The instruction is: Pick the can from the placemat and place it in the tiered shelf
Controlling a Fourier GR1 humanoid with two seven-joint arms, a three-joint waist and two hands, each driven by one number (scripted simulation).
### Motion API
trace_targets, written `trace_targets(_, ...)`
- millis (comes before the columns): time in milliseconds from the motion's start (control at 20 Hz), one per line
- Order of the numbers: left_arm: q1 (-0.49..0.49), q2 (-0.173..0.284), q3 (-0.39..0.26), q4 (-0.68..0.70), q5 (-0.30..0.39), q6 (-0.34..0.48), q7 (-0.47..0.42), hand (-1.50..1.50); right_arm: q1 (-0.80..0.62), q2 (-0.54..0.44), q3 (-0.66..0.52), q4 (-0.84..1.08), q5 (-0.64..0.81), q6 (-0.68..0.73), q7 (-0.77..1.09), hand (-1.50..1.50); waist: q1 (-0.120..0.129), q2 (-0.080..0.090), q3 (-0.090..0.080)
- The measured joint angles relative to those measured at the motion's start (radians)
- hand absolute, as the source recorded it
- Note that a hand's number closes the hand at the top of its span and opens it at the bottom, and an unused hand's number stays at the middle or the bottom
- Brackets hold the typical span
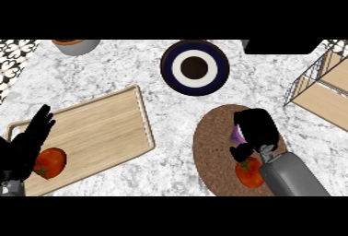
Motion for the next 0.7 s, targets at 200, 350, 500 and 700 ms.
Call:
trace_targets(200, -0.001, 0.004, 0.024, 0.021, 0.006, -0.024, -0.018, 0.0, 0.033, -0.014, -0.039, -0.038, 0.013, -0.056, -0.023, 1.5, -0.002, 0.002, 0.001)
trace_targets(350, -0.002, 0.001, 0.026, 0.009, 0.002, -0.017, -0.004, 0.0, 0.084, -0.038, -0.14, -0.076, -0.04, -0.099, -0.018, 1.5, -0.011, 0.001, 0.002)
trace_targets(500, -0.006, -0.009, 0.021, 0.005, -0.008, -0.004, 0.006, 0.0, 0.133, -0.058, -0.247, -0.121, -0.104, -0.128, -0.008, 1.5, -0.019, 0.001, 0.002)
trace_targets(700, 0.001, -0.011, 0.026, 0.001, -0.013, -0.011, 0.004, 0.0, 0.206, -0.083, -0.339, -0.265, -0.167, -0.111, 0.012, 1.5, -0.017, 0.0, 0.002)
